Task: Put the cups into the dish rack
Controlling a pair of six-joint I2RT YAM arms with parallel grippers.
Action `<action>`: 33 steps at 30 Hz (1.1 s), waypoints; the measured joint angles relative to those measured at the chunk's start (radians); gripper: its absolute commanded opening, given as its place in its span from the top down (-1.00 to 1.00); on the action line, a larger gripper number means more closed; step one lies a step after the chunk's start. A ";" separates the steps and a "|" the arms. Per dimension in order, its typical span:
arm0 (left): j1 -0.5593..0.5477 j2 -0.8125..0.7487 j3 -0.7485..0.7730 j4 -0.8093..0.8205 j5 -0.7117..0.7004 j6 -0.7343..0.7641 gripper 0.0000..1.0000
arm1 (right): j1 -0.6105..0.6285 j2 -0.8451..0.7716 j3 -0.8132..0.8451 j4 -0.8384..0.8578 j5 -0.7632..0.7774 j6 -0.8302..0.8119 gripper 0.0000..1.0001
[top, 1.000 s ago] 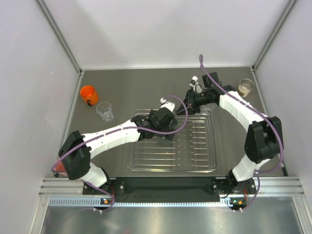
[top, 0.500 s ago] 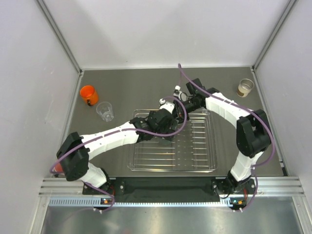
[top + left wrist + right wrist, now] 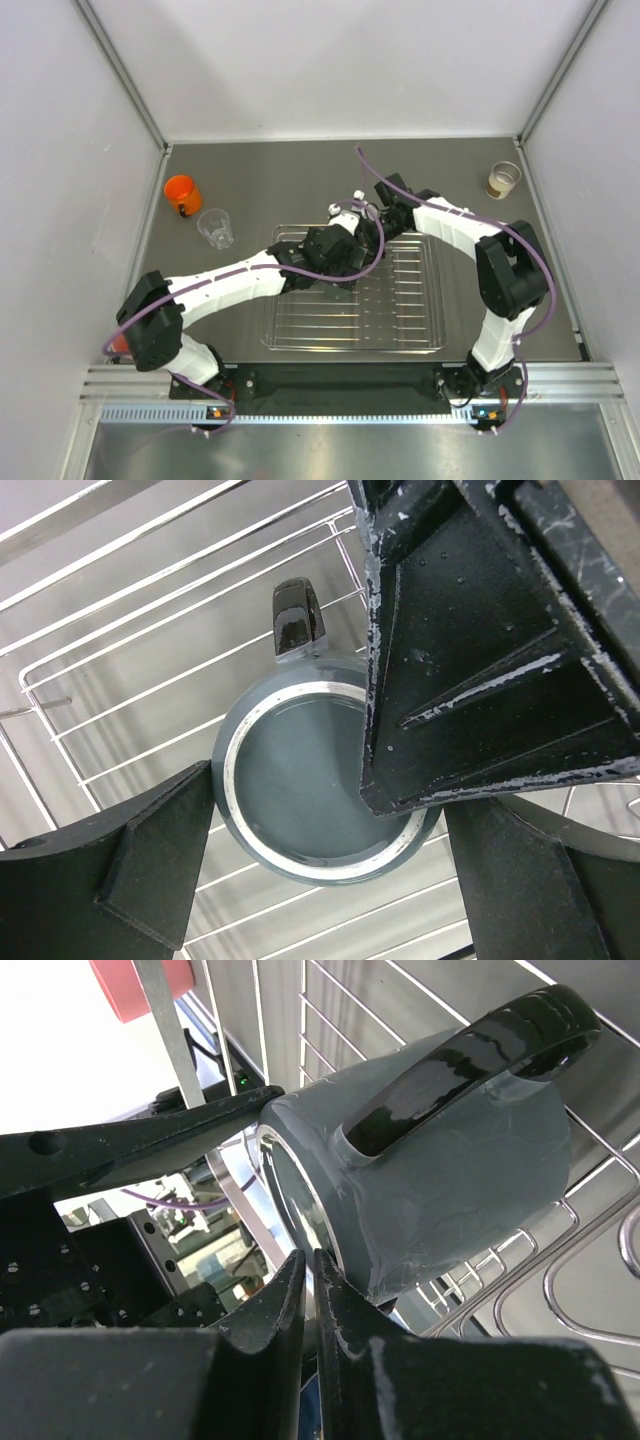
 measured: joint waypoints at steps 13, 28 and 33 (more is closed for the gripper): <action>-0.001 -0.018 -0.004 -0.006 0.042 -0.009 -0.88 | 0.002 -0.030 -0.076 0.076 0.008 0.023 0.99; 0.002 -0.142 0.083 -0.085 -0.032 -0.068 -0.86 | 0.006 -0.027 -0.077 0.093 0.000 0.034 0.80; 0.002 -0.180 0.135 -0.188 -0.136 -0.067 -0.86 | 0.013 -0.041 -0.061 0.079 0.016 0.032 0.58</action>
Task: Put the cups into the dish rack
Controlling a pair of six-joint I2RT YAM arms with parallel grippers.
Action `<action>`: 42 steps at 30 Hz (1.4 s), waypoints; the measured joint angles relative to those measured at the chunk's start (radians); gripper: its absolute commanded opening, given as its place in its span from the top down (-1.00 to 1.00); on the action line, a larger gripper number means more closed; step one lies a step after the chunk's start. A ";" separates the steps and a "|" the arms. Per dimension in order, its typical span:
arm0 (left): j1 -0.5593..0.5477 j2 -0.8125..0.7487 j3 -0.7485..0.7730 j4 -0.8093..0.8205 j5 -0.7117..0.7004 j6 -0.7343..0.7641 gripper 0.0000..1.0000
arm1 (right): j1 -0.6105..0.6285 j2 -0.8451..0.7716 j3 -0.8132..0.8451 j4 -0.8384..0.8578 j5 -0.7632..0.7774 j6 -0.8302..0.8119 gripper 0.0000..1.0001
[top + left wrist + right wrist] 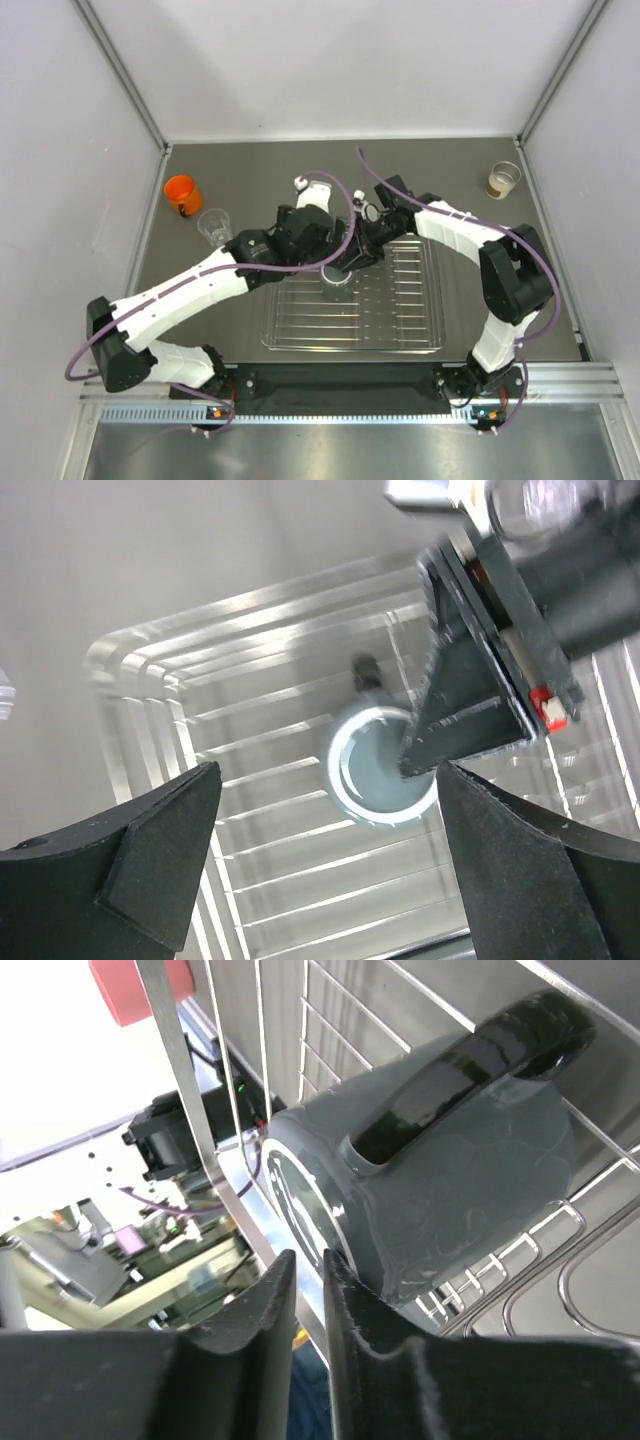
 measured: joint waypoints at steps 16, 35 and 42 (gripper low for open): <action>0.532 -0.053 0.126 -0.170 0.028 -0.037 -0.73 | -0.021 -0.011 0.326 -0.212 0.163 -0.084 0.14; 0.785 0.317 0.250 -0.211 0.013 0.001 -0.43 | -0.108 -0.109 0.452 -0.418 0.368 -0.175 -0.21; 0.859 0.438 0.292 -0.203 0.048 0.002 -0.29 | -0.157 -0.116 0.459 -0.444 0.383 -0.198 -0.22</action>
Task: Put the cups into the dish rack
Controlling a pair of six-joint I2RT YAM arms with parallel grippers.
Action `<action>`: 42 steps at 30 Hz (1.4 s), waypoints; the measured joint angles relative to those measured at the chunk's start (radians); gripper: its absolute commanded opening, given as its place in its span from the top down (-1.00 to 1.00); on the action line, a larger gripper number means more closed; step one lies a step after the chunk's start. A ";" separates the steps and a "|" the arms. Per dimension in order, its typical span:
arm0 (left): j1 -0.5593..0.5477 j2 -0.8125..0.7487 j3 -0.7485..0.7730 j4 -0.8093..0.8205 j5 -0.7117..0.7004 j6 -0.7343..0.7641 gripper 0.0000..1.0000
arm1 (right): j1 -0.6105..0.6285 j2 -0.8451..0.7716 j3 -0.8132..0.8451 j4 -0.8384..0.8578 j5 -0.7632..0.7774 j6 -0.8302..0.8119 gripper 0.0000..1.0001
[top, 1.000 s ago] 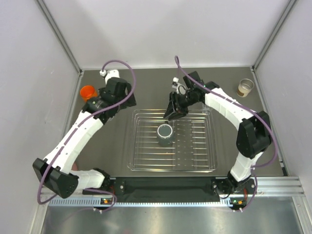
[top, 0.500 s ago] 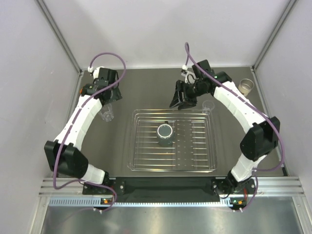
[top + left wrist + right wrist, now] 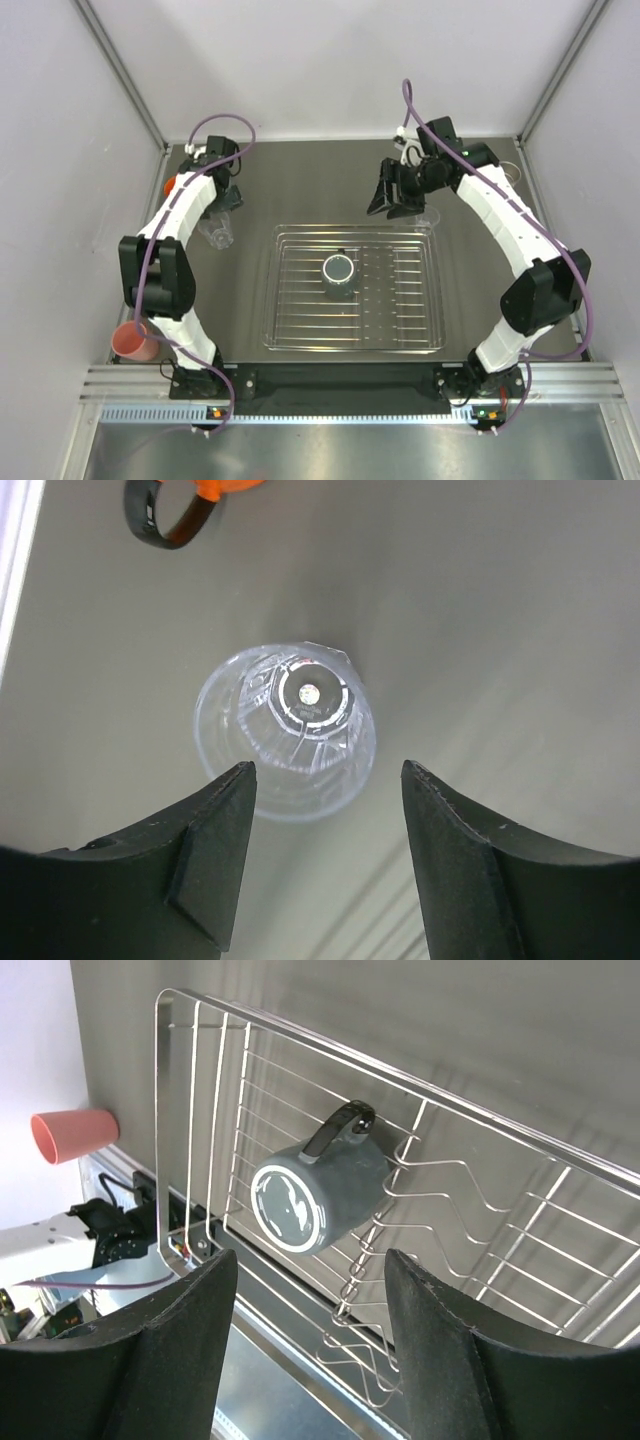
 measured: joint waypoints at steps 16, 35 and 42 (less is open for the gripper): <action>0.014 0.117 0.002 0.028 0.041 -0.013 0.64 | -0.020 0.000 0.008 -0.031 0.000 -0.030 -0.23; 0.014 -0.214 0.171 -0.061 0.289 -0.155 1.00 | 0.007 0.057 0.163 -0.049 -0.059 -0.055 -0.80; 0.016 -0.522 -0.098 0.423 0.792 -0.332 1.00 | 0.083 0.061 0.198 0.061 -0.161 -0.034 -1.00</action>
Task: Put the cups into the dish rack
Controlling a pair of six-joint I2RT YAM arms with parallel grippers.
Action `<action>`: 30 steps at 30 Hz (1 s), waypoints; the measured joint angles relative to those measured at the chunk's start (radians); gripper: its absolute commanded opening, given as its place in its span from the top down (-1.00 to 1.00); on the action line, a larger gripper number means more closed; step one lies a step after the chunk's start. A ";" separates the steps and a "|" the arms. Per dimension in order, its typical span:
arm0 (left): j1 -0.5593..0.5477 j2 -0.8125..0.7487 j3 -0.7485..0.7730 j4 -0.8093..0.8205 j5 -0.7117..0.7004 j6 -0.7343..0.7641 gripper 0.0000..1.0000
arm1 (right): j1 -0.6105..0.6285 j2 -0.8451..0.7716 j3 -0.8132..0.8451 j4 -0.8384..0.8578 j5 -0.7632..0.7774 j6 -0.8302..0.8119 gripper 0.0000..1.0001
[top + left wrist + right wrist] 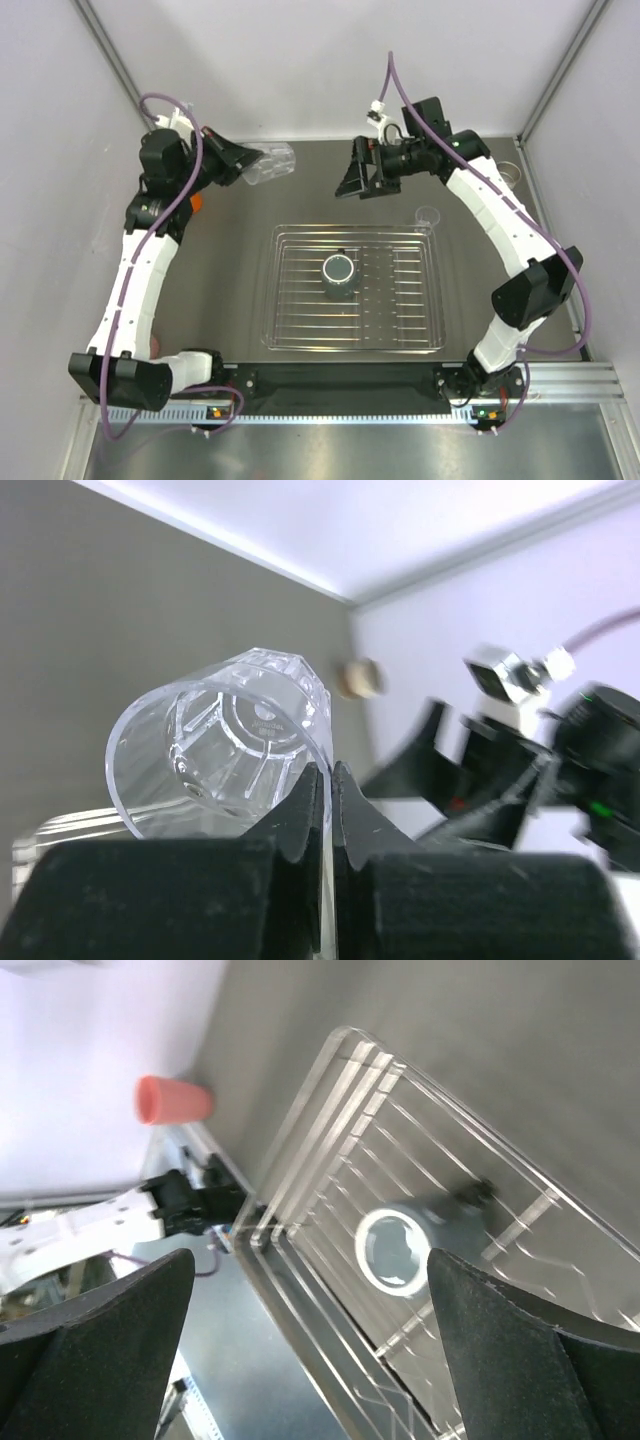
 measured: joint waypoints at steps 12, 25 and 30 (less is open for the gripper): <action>-0.026 -0.011 -0.278 0.636 0.367 -0.450 1.00 | 0.062 -0.102 -0.131 0.361 -0.114 0.168 -1.00; -0.072 -0.099 -0.363 0.808 0.458 -0.616 1.00 | 0.087 -0.196 -0.329 0.683 -0.145 0.406 -0.72; -0.085 -0.124 -0.389 0.837 0.466 -0.638 1.00 | 0.091 -0.237 -0.354 0.760 -0.149 0.451 -0.68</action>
